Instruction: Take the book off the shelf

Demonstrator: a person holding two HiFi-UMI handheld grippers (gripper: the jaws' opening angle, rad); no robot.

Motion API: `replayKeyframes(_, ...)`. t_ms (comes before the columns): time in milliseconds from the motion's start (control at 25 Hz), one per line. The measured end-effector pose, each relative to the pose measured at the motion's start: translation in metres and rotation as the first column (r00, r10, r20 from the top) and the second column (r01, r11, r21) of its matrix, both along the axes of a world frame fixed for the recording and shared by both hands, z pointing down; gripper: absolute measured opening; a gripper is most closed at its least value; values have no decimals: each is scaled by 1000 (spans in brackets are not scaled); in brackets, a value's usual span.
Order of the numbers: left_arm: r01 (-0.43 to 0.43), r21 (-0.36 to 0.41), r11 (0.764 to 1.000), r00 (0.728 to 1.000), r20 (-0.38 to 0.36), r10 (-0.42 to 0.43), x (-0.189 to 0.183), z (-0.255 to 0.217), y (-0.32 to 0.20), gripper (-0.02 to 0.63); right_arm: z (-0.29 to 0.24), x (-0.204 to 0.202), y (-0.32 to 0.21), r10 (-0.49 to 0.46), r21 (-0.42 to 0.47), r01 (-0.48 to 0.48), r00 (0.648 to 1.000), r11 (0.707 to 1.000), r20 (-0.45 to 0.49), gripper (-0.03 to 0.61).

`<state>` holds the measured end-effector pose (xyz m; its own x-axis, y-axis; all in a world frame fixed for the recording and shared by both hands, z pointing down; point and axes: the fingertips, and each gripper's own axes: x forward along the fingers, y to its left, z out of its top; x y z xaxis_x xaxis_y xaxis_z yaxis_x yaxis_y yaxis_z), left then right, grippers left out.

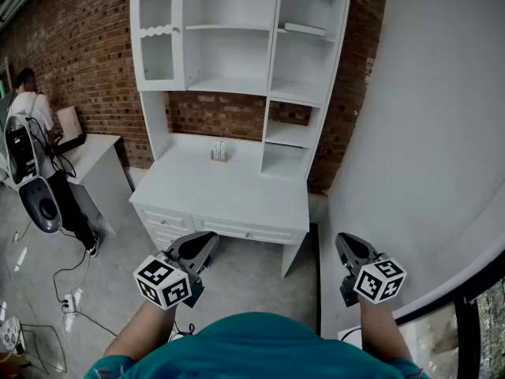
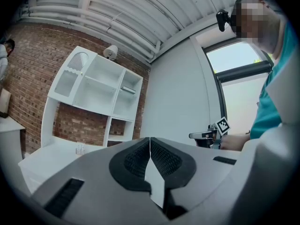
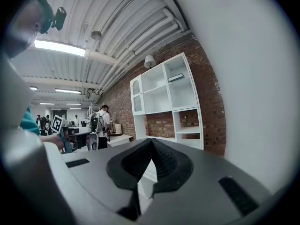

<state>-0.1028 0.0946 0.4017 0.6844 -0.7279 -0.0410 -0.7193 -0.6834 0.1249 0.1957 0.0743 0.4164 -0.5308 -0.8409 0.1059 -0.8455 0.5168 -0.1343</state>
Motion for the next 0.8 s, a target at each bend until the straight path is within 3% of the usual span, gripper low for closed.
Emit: replayKeyframes(800,15,9,1000,1000,16,-15,122,-5,18,18,-11,70,2,-116,33,117,993,993,-28,21)
